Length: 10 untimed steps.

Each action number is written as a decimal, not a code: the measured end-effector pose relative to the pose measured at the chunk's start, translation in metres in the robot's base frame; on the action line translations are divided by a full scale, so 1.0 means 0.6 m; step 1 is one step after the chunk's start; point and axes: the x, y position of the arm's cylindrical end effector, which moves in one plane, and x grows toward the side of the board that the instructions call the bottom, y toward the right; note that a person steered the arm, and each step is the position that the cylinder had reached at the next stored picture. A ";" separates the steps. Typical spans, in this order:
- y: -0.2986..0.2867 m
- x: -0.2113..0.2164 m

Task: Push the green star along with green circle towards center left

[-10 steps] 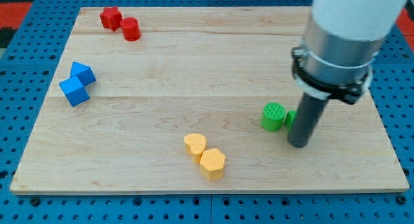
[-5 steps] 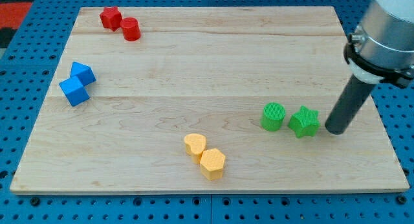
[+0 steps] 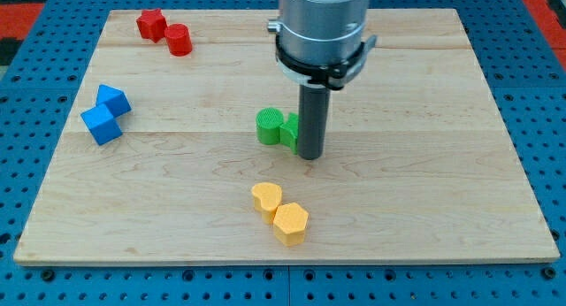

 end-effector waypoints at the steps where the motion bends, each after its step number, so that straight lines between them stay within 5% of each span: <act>1: 0.019 -0.002; 3: 0.040 -0.038; 10: -0.244 -0.151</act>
